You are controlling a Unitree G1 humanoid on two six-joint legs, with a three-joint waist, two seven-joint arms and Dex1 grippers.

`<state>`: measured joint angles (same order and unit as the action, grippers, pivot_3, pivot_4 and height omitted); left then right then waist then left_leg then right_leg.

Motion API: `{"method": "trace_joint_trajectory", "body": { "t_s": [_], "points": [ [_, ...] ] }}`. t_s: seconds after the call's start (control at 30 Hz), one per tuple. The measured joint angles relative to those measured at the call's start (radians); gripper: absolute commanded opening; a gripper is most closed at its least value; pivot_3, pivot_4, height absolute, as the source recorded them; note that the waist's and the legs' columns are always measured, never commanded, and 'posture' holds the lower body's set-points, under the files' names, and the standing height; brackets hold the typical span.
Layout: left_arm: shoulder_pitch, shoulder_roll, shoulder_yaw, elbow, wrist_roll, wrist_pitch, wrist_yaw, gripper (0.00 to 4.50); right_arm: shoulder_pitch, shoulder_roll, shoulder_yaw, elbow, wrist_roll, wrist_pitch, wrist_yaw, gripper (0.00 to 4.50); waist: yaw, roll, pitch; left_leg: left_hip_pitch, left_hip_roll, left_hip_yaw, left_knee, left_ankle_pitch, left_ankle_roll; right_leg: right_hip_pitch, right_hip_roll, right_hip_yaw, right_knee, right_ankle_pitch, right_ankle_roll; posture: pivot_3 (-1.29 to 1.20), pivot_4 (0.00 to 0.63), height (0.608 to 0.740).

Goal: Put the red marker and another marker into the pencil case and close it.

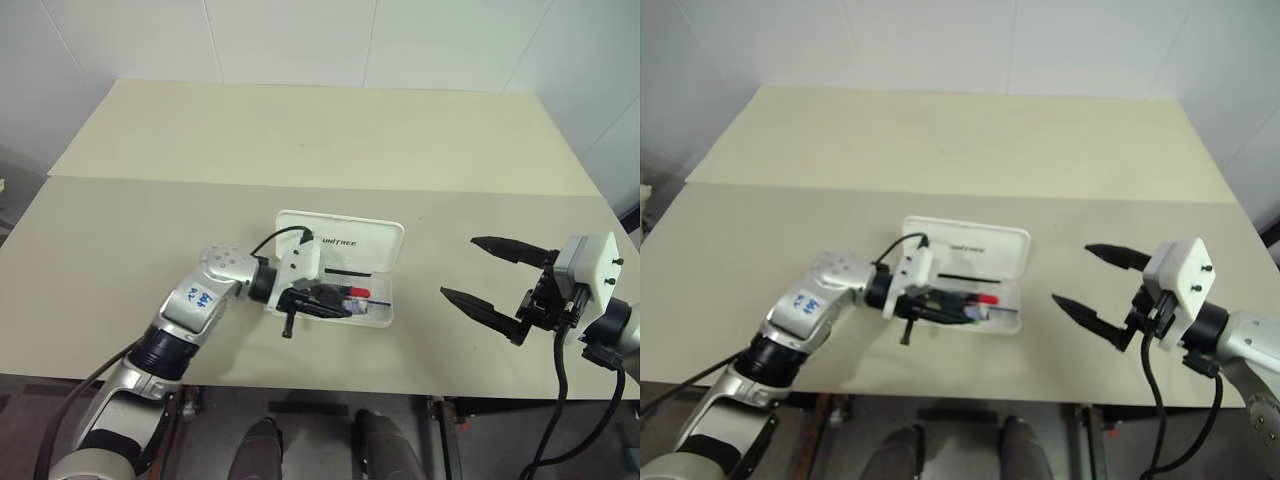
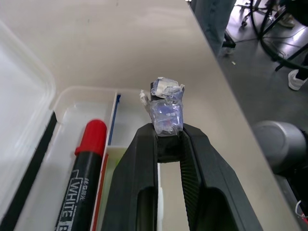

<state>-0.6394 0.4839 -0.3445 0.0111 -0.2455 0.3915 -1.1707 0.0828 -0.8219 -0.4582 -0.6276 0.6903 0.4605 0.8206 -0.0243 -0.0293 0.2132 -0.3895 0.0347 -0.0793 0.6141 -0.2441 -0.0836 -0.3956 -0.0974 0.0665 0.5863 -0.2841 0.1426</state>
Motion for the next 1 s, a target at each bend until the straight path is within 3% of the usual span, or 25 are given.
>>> {"method": "trace_joint_trajectory", "body": {
  "t_s": [0.4, 1.0],
  "points": [
    [-0.058, -0.073, -0.028, 0.158, 0.076, -0.127, -0.011, 0.25, 0.002, 0.004, 0.001, -0.019, 0.003, 0.0, -0.028, 4.5, 0.001, 0.0, 0.0, 0.0, 0.0, 0.0, 0.0, 0.0, 0.0, 0.0, 0.0, 0.0, 0.0, 0.0, 0.0, 0.0, 0.15, 0.74],
    [-0.094, -0.159, -0.061, 0.236, 0.151, -0.176, -0.016, 0.25, 0.002, 0.011, 0.006, -0.04, 0.004, 0.0, -0.058, 4.5, 0.003, 0.0, 0.0, 0.0, 0.0, 0.0, 0.001, 0.0, 0.0, 0.0, 0.0, 0.0, 0.001, 0.0, 0.001, 0.0, 0.15, 0.74]
  ]
}}
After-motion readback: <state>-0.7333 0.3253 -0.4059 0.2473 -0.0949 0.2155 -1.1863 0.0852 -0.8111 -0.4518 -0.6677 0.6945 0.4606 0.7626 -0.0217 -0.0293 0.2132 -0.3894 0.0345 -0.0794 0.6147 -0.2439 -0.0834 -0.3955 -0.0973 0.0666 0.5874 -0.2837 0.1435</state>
